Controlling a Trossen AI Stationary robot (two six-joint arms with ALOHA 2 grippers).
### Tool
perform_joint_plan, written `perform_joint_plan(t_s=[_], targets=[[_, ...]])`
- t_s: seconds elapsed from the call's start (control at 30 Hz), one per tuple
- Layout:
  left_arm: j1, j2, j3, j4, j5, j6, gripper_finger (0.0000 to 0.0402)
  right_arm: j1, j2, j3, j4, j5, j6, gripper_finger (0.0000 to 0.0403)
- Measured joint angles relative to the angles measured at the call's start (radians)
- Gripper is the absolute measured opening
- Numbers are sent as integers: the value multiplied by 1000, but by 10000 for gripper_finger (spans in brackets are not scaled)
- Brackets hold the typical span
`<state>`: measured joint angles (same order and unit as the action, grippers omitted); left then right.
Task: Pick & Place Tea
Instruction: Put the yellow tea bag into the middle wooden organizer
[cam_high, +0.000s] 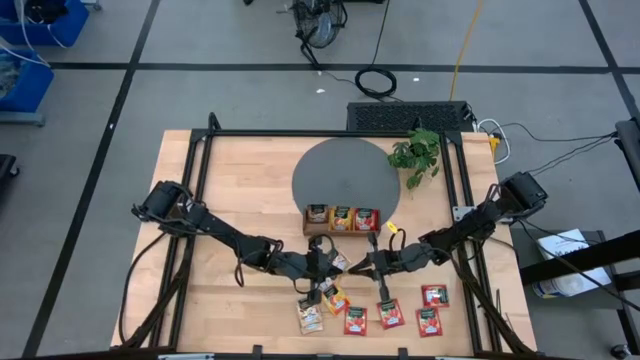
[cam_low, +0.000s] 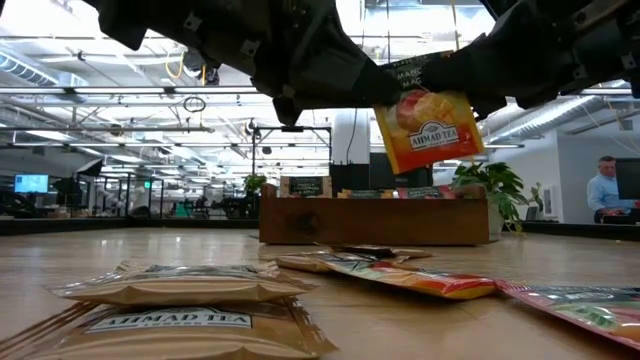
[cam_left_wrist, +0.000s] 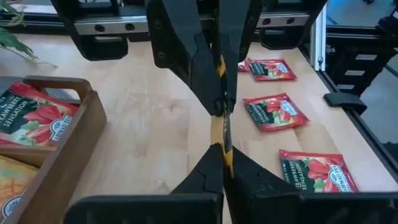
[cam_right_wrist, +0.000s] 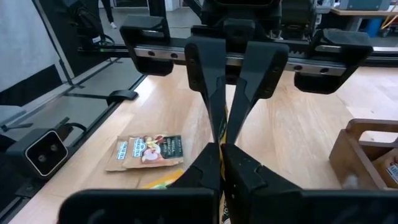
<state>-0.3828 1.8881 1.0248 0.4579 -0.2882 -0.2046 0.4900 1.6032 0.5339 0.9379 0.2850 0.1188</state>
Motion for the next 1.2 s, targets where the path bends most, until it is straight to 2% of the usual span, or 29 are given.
perform_joint_plan(t_s=[0.17, 0.37, 0.57, 0.63, 0.73, 0.9, 1.03, 1.2], targets=[[0, 0, 0, -5, 2, 13, 23, 0, 0, 0, 5, 0, 0, 0], [1, -7, 0, -20, 104, 3, 48, 1, 0, 0, -2, -3, 0, 0], [-20, -25, 0, -187, 106, -20, 78, 0, 0, 0, -5, -1, 0, 0], [-38, -24, -8, -186, 105, -41, 81, 0, 0, -2, -8, -1, 0, 0], [-75, -25, -33, -143, 85, -42, 77, -1, 0, -17, -7, 5, 0, 0], [-134, -25, -96, -61, -18, -30, 46, -19, 0, -45, 39, 55, 8, 0], [-135, -25, -158, 26, -22, -25, 7, -26, 0, -65, 103, 56, -7, 0], [-122, -25, -186, 81, -8, -6, 13, -32, 0, -93, 202, 60, -49, 0]])
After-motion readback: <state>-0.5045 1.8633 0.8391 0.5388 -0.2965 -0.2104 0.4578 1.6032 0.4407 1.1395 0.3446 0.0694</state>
